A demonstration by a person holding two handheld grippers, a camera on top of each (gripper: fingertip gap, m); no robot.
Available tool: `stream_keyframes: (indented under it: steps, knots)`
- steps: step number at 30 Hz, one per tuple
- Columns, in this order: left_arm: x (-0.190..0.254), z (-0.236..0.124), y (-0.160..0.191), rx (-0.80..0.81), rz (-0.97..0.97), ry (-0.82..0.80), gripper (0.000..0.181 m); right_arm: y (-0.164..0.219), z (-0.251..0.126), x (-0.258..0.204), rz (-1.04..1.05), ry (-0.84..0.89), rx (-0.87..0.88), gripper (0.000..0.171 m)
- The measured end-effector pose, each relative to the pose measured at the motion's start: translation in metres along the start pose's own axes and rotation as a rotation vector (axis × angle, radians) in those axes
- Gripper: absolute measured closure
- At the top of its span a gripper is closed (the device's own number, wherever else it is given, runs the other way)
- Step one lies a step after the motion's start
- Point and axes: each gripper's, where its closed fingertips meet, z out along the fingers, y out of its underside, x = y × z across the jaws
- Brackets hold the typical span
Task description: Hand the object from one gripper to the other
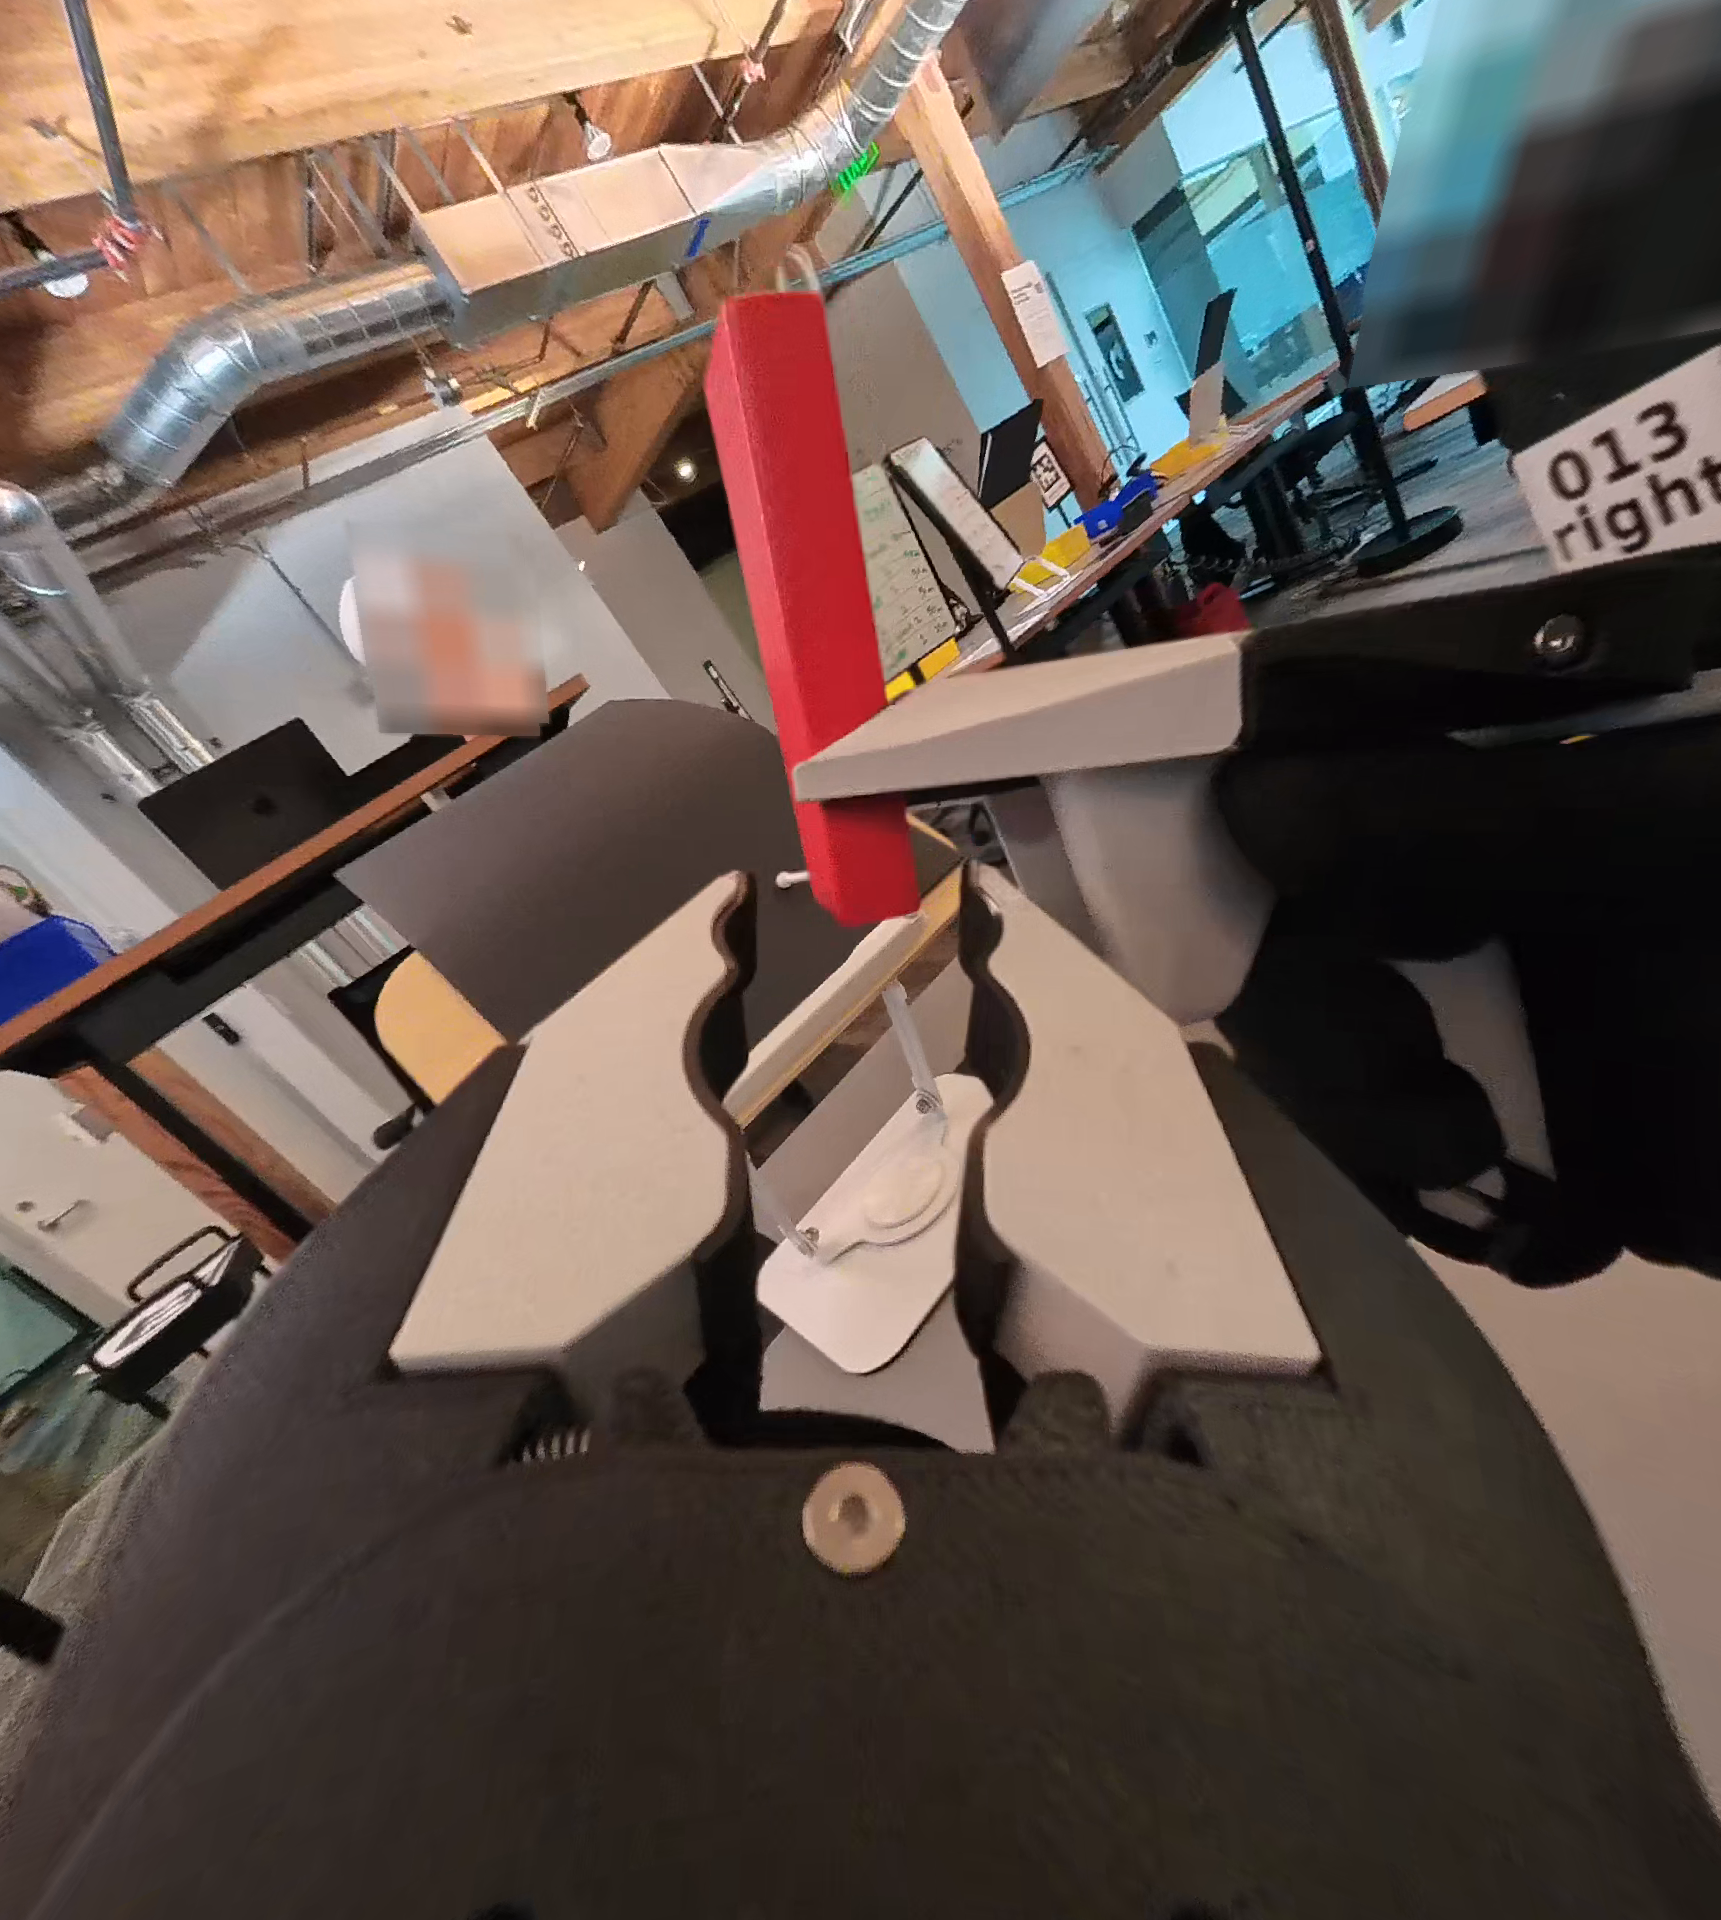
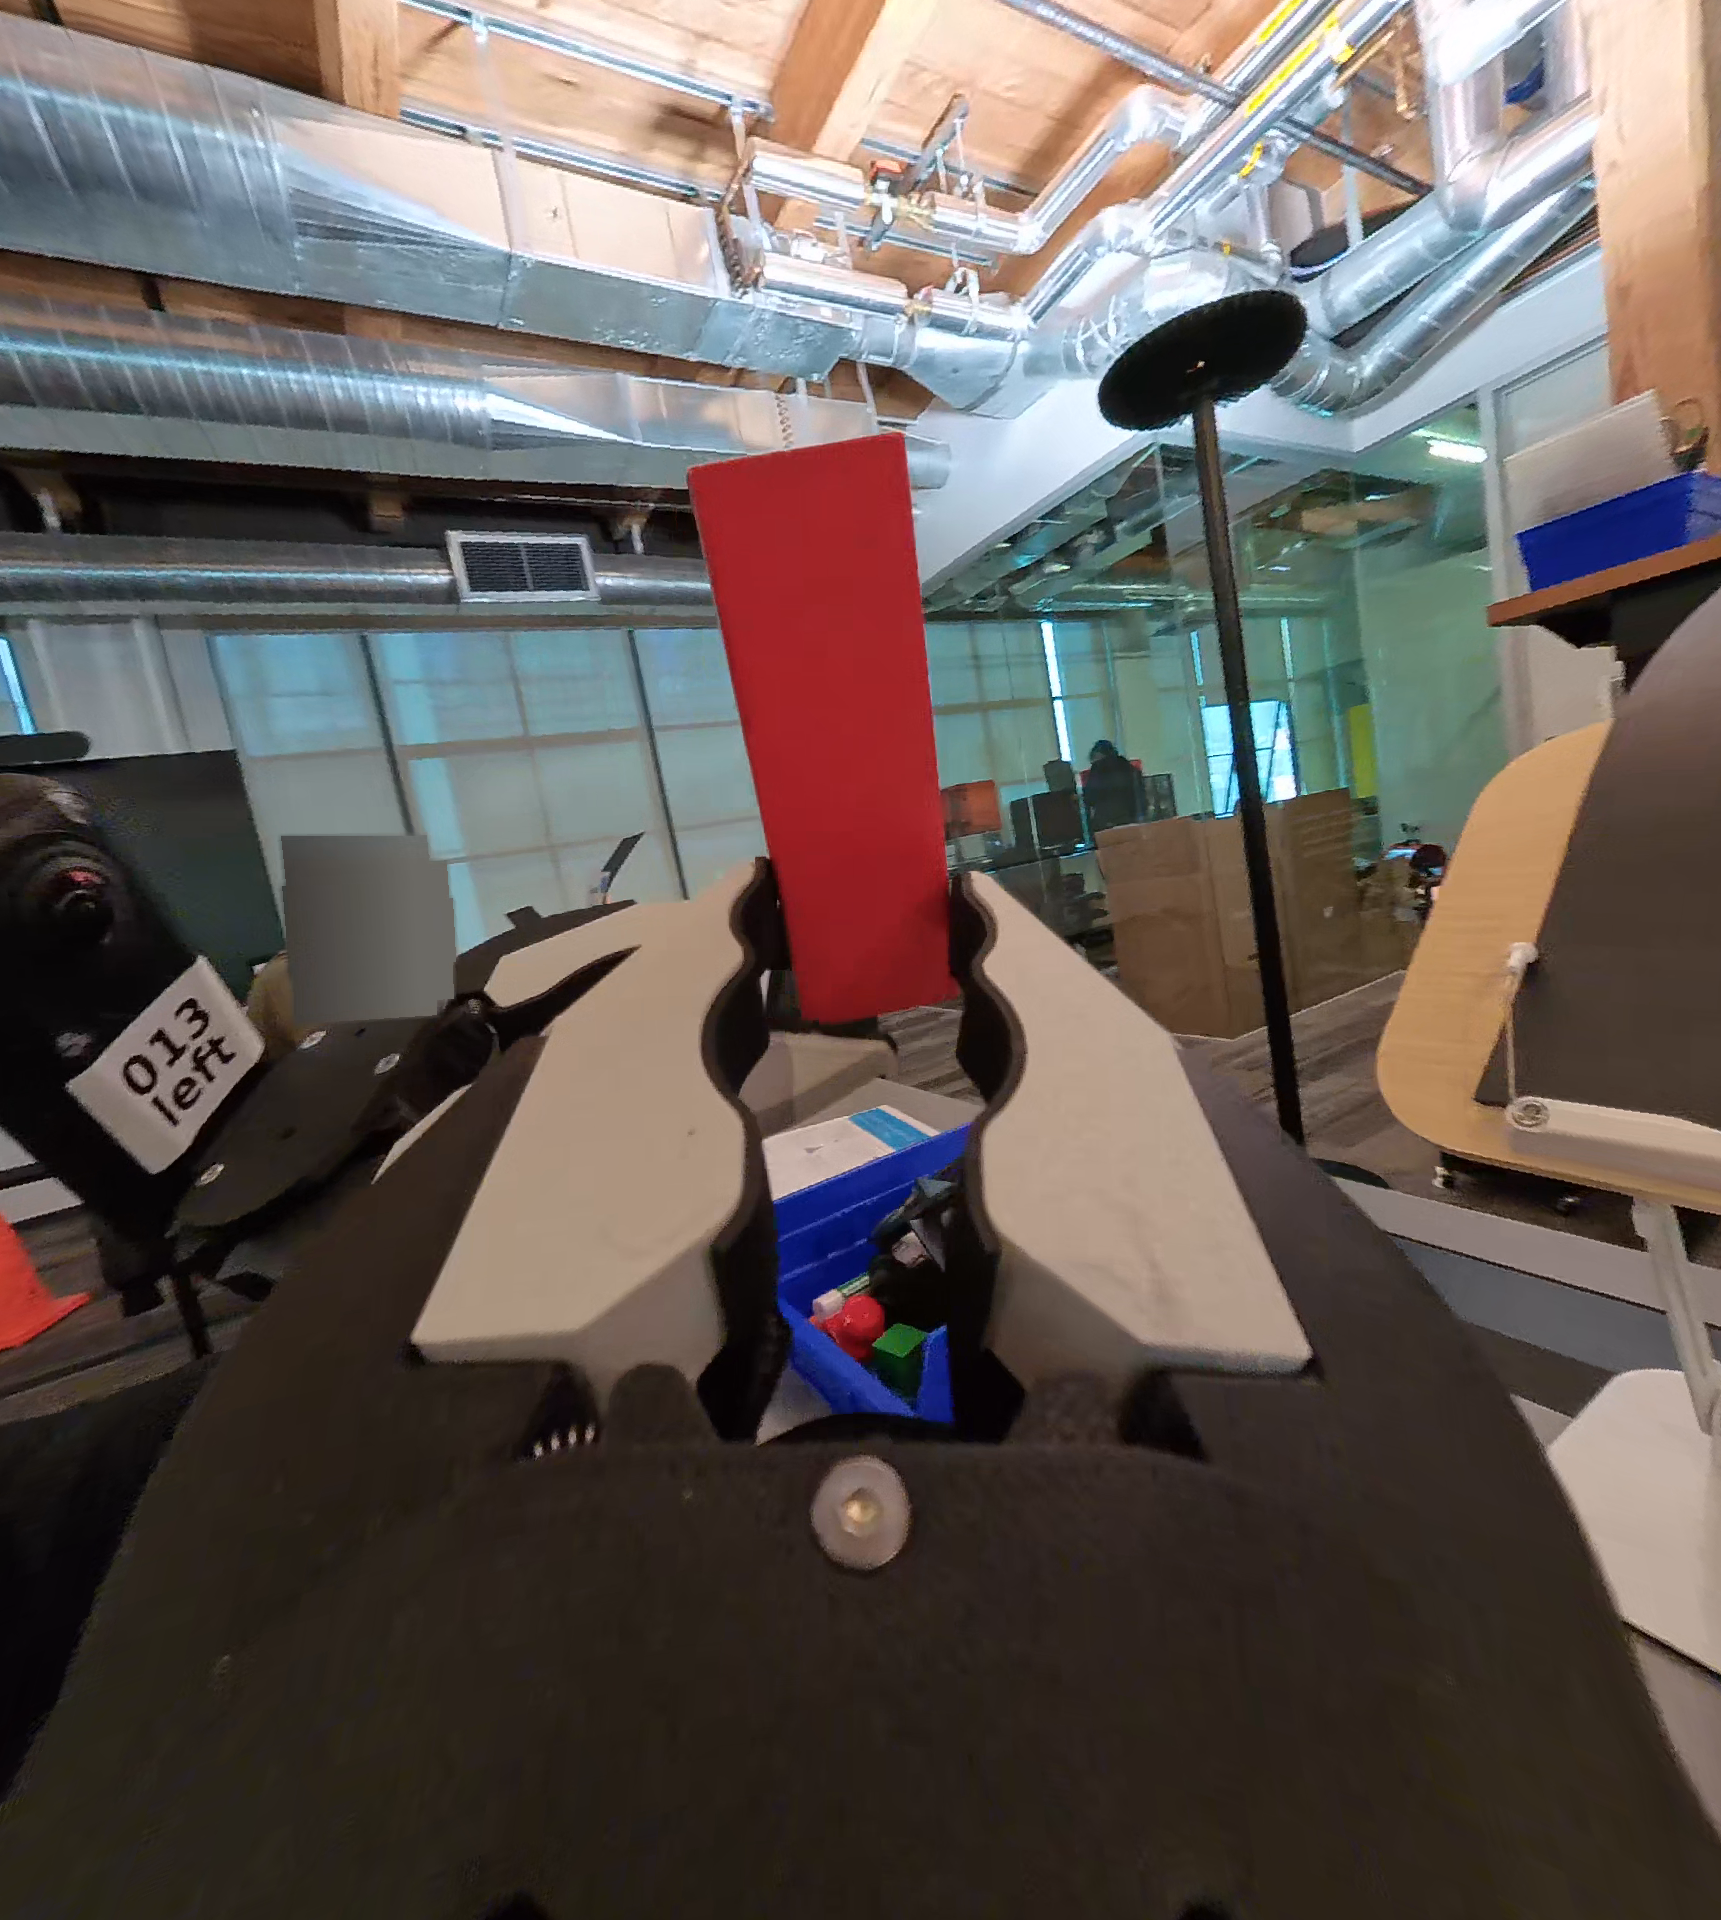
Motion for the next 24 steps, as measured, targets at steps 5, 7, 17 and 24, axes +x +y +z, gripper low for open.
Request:
stream_keyframes:
  steps: [5, 7, 17, 24]
  knots:
    - [-0.003, 0.002, 0.005, -0.030, -0.014, -0.058, 0.155, 0.004, 0.001, 0.000, -0.041, 0.059, -0.003, 0.139]
    - [-0.002, 0.002, 0.006, -0.031, -0.015, -0.063, 0.159, 0.005, 0.002, -0.001, -0.065, 0.075, -0.002, 0.139]
    - [-0.003, 0.003, 0.010, -0.016, -0.205, 0.007, 0.167, 0.010, 0.005, 0.002, -0.079, 0.067, -0.038, 0.135]
    - [-0.011, 0.005, 0.023, -0.025, -0.650, 0.226, 0.167, 0.012, 0.005, 0.005, -0.384, 0.030, -0.153, 0.096]
